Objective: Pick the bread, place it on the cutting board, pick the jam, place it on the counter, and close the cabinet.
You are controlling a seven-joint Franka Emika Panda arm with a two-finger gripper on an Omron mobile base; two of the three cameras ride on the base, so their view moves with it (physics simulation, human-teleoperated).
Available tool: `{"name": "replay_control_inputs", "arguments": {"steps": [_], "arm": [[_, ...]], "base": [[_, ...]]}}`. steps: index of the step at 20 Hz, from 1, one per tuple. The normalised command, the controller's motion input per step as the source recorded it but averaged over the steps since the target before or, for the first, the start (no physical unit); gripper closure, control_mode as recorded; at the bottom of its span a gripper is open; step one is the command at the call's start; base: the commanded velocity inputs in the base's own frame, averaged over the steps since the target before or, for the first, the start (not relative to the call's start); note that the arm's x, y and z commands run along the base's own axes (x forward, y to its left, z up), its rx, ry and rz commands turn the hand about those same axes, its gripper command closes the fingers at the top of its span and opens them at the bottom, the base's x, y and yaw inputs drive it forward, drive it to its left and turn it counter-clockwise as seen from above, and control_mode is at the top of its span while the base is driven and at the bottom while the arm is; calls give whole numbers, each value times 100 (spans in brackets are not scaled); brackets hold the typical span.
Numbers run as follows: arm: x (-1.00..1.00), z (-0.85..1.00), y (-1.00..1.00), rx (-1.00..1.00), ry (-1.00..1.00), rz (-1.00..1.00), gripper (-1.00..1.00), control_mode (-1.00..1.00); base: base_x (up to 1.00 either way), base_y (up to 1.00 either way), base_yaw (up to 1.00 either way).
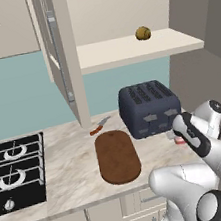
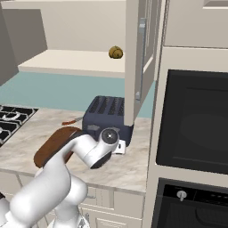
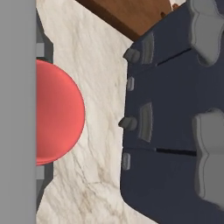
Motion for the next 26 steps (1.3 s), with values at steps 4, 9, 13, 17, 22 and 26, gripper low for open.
{"name": "replay_control_inputs", "arguments": {"steps": [4, 9, 13, 17, 22, 26], "arm": [[11, -20, 0, 0, -4, -5, 100, -100], [10, -22, 0, 0, -5, -4, 100, -100], [7, -18, 0, 0, -4, -4, 100, -100], [5, -14, 0, 0, -3, -3, 100, -100], [3, -14, 0, 0, -1, -2, 100, -100], [0, -15, 0, 0, -1, 0, 100, -100]], "base": [[0, 0, 0], [0, 0, 0], [0, 0, 0], [0, 0, 0], [0, 0, 0], [0, 0, 0]]}}
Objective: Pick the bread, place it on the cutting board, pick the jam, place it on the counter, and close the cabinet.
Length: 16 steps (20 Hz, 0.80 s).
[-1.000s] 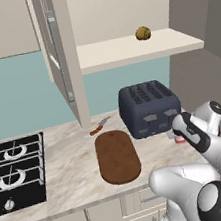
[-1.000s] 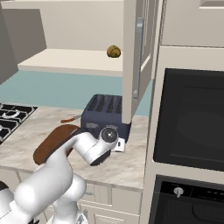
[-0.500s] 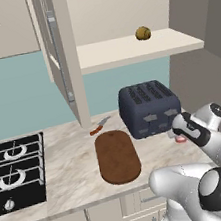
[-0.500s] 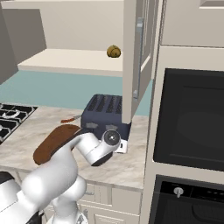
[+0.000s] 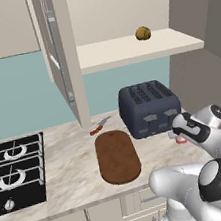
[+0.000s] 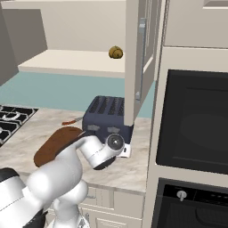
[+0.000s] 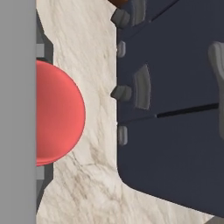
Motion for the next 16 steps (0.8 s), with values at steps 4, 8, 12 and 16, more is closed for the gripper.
{"name": "replay_control_inputs", "arguments": {"steps": [4, 8, 12, 16], "arm": [[0, -12, 0, 0, 0, 0, 100, -100], [0, -12, 0, 0, 0, 0, 100, -100], [0, -14, 0, 0, 0, 0, 100, -100], [0, -14, 0, 0, 0, 0, 100, -100]], "base": [[0, 0, 0], [0, 0, 0], [0, 0, 0], [0, 0, 0]]}}
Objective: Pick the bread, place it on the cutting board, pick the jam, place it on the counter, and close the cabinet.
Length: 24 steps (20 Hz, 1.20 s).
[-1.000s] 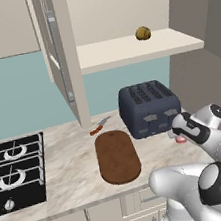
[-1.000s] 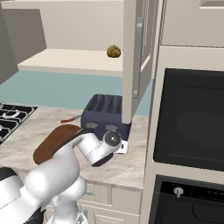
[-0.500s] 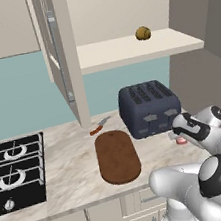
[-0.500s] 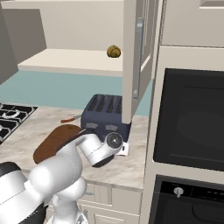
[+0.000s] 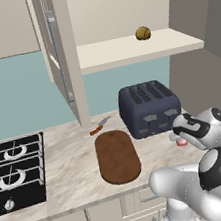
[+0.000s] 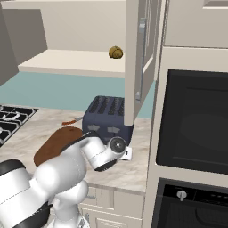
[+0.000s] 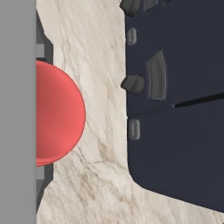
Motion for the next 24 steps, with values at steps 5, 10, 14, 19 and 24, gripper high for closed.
{"name": "replay_control_inputs", "arguments": {"steps": [5, 10, 14, 19, 24], "arm": [[0, -13, 0, 0, 0, 0, 100, -100], [0, -12, 0, 0, 0, 0, 100, -100], [0, -11, 0, 0, 0, 0, 100, -100], [0, -3, 0, 0, 0, 0, -100, -100], [0, 0, 0, 0, 0, 0, -100, -100]], "base": [[0, 0, 0], [0, 0, 0], [0, 0, 0], [0, 0, 0], [0, 0, 0]]}}
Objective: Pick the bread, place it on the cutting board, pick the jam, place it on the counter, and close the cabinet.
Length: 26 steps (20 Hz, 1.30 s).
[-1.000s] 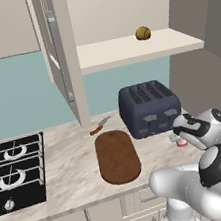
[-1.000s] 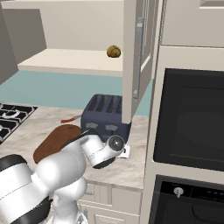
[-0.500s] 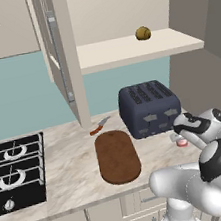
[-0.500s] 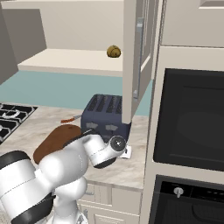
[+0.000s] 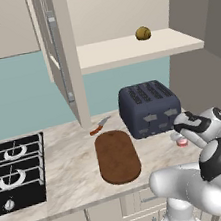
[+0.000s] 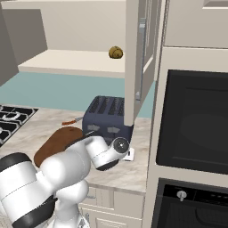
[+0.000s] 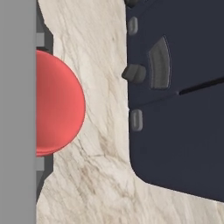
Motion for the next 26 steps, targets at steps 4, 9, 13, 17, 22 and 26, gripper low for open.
{"name": "replay_control_inputs", "arguments": {"steps": [4, 9, 13, 17, 22, 26], "arm": [[0, 0, 0, 0, 0, 0, -100, -100], [0, 0, 0, 0, 0, 0, -100, -100], [-6, 7, 0, 0, -1, 0, -100, -100], [-27, 16, 0, 0, -6, 4, -100, -100], [-30, 17, 0, 0, -7, 4, -100, -100], [-22, 23, 0, 0, -4, 3, -100, -100]], "base": [[0, 0, 0], [0, 0, 0], [0, 0, 0], [0, 0, 0], [0, 0, 0], [0, 0, 0]]}}
